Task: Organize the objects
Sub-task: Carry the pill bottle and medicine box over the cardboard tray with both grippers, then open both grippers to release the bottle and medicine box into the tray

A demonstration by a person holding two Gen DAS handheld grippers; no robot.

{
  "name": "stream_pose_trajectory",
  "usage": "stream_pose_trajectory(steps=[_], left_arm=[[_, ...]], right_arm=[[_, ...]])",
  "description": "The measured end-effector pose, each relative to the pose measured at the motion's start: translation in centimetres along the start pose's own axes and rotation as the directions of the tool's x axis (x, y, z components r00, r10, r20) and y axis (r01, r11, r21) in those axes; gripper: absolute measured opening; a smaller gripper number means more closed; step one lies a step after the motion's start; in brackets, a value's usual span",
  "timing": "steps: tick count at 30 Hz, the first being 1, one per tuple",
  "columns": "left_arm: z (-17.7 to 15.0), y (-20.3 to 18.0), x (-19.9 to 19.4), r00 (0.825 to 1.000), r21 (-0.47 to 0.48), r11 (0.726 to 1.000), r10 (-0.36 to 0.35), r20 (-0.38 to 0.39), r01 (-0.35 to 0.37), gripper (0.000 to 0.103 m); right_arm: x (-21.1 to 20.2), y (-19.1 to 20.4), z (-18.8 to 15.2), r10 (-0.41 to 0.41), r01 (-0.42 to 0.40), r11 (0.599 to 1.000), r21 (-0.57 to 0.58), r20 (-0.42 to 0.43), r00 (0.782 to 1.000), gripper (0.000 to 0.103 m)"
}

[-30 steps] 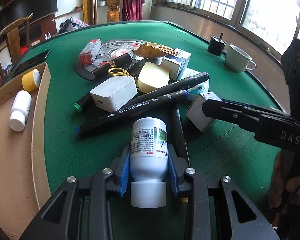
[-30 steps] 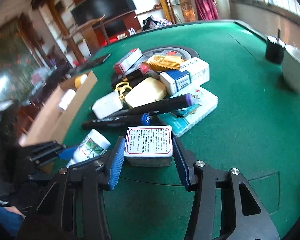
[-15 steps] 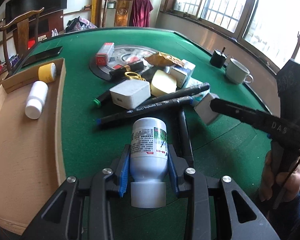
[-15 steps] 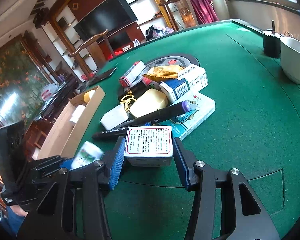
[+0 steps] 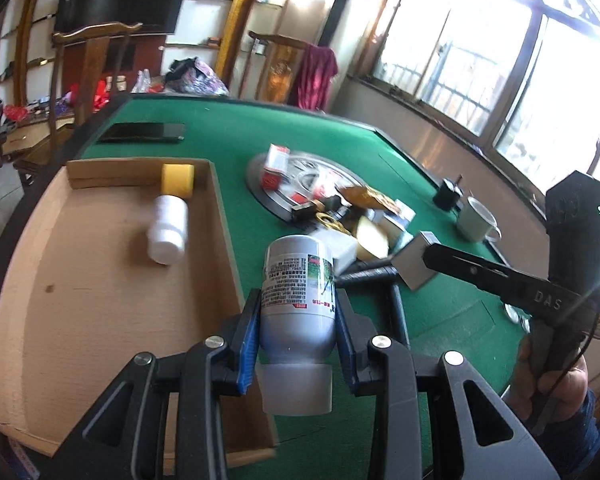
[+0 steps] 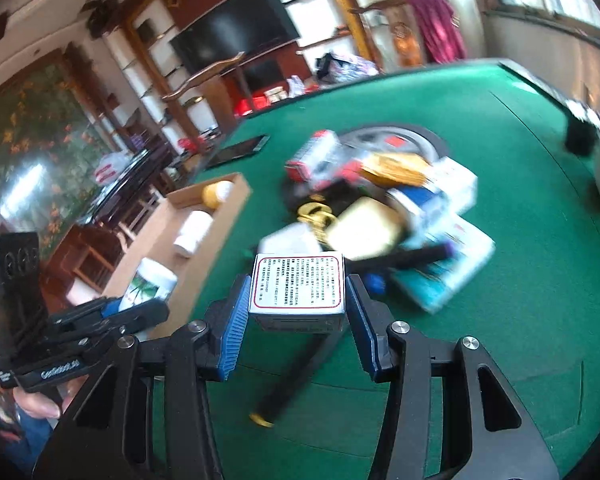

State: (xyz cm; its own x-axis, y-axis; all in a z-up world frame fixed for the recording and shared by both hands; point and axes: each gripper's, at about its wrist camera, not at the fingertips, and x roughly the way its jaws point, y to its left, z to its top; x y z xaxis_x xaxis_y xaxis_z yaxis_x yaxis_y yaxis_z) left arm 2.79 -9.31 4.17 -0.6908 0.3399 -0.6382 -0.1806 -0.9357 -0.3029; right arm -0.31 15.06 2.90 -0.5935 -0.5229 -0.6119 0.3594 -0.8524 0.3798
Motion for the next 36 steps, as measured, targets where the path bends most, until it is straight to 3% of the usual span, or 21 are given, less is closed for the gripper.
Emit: stream_pose_trajectory(steps=[11,17,28,36], left_arm=[[2.6,6.5,-2.4,0.993,-0.113,0.988,0.109,0.045,-0.103,0.034],[4.6,9.9,-0.6,0.991,-0.166,0.978,0.131,0.005,-0.128,0.034],[4.5,14.0,5.4,0.986,-0.267,0.953,0.111,-0.125,-0.141,0.034],[4.5,14.1,5.8,0.988,-0.283,0.951,0.093,-0.126,-0.126,0.034]], right_arm=[[2.6,8.5,4.2,0.078,-0.087,0.989,-0.12,-0.073,0.994,0.047],[6.2,12.9,7.6,0.088,-0.106,0.98,-0.166,-0.115,0.99,0.047],[17.9,16.5,11.1,0.018,-0.055,0.986,-0.159,-0.226,0.974,0.048],[23.1,17.2,11.5,-0.059,0.012,0.982,-0.186,-0.248,0.967,0.048]])
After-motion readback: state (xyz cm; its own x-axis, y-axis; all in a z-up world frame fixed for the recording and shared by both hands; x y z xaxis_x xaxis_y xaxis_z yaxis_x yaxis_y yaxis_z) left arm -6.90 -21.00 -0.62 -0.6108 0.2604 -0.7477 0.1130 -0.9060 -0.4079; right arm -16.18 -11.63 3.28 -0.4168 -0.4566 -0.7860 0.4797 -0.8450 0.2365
